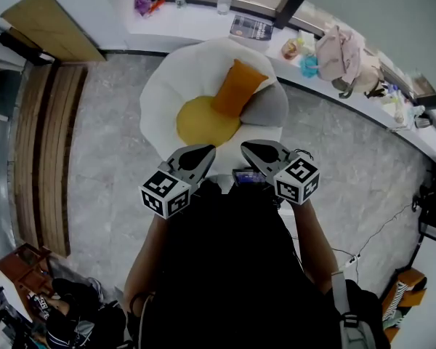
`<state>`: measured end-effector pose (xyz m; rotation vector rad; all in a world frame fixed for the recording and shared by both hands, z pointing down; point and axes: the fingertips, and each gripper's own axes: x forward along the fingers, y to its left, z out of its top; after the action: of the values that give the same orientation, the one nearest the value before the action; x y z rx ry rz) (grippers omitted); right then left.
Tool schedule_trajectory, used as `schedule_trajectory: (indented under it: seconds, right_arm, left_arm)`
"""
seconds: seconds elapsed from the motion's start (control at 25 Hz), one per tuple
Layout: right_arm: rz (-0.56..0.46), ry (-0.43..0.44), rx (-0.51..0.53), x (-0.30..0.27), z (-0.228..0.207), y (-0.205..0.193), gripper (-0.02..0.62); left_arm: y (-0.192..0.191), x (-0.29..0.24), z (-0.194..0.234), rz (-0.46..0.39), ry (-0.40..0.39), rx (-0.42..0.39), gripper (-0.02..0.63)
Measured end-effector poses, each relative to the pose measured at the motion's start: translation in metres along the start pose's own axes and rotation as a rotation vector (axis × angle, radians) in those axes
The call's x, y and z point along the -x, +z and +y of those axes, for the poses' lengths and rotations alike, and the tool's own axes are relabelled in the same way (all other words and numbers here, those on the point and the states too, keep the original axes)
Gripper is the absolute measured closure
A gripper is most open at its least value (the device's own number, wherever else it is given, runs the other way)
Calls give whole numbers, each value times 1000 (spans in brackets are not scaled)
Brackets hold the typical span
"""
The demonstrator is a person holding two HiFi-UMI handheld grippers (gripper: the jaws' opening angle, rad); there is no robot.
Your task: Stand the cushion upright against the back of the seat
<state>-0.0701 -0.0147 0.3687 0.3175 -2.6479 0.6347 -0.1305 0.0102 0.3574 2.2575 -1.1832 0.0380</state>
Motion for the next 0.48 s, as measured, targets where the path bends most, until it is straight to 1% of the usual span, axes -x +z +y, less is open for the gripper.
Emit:
schedule_trajectory:
  seconds: [0.12, 0.28, 0.4, 0.48]
  right_arm:
    - [-18, -1, 14, 7, 10, 4, 577]
    - [-47, -37, 15, 17, 17, 12, 578]
    - [-61, -56, -1, 27, 27, 8, 578]
    - [-75, -61, -6, 32, 35, 5, 578]
  left_arm:
    - [0, 5, -9, -9, -20, 24, 594]
    - [-1, 9, -20, -17, -50, 23, 594]
    - [-9, 13, -31, -1, -81, 29, 594]
    - [-15, 16, -36, 16, -98, 15, 594]
